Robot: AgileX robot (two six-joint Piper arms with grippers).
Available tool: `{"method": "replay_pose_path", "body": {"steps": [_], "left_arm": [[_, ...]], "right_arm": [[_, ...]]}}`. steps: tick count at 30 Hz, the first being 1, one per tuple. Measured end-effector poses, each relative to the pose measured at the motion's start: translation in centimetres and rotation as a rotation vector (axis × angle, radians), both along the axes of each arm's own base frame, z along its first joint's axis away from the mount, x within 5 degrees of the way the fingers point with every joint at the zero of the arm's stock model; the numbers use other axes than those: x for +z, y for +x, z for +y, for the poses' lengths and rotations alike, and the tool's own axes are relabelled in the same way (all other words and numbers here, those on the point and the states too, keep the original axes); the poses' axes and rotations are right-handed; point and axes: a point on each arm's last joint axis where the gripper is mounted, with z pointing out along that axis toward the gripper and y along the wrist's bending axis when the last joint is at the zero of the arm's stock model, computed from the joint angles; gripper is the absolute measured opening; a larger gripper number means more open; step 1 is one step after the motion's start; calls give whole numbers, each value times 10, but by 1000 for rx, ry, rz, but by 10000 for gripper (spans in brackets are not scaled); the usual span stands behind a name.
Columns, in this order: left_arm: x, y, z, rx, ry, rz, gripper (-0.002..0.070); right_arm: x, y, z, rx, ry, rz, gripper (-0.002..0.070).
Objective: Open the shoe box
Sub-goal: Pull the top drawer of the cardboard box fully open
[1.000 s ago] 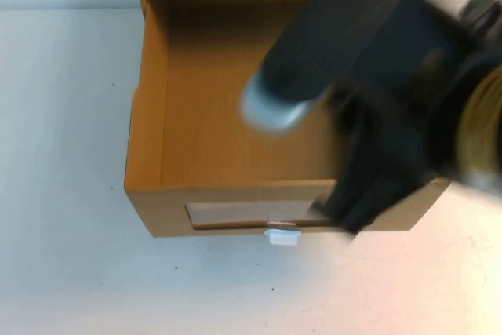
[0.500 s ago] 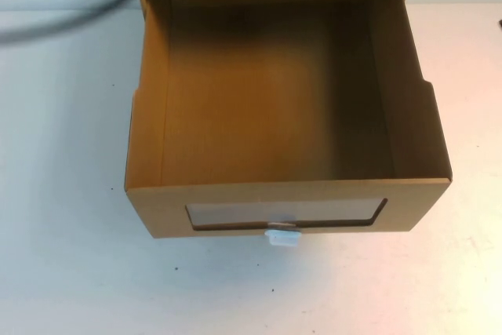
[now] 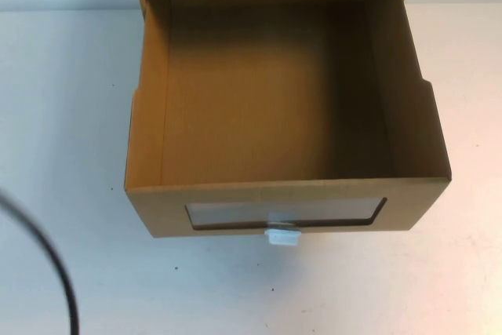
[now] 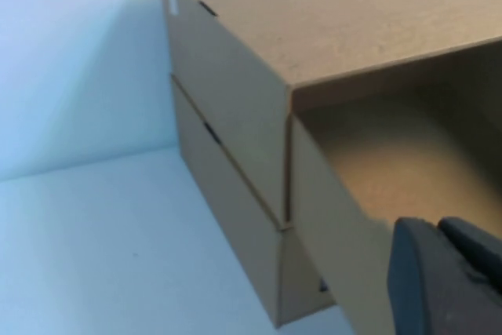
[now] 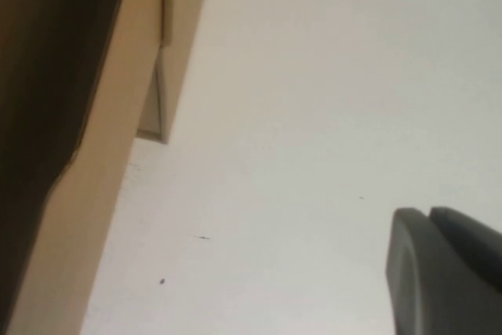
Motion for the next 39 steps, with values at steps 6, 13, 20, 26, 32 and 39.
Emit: {"method": "replay_pose_path", "body": {"steps": [6, 13, 20, 26, 32, 39], "left_arm": [[-56, -31, 12, 51, -27, -110, -4], [-122, -49, 21, 102, -102, -188, -4], [-173, -50, 23, 130, -141, -138, -4], [-193, -48, 23, 141, -129, -94, -4], [-193, -48, 23, 142, -129, -94, -4], [-193, -48, 23, 142, -129, -94, -4]], "right_arm": [[-16, -23, -2, 19, 66, -70, -13], [-15, -60, -9, 37, 148, -244, -13], [-24, -95, -17, 52, 216, -407, -13], [-37, -110, -19, 52, 266, -457, -13], [-43, -112, -19, 48, 285, -440, -13], [-43, -112, -19, 44, 292, -436, -13]]}}
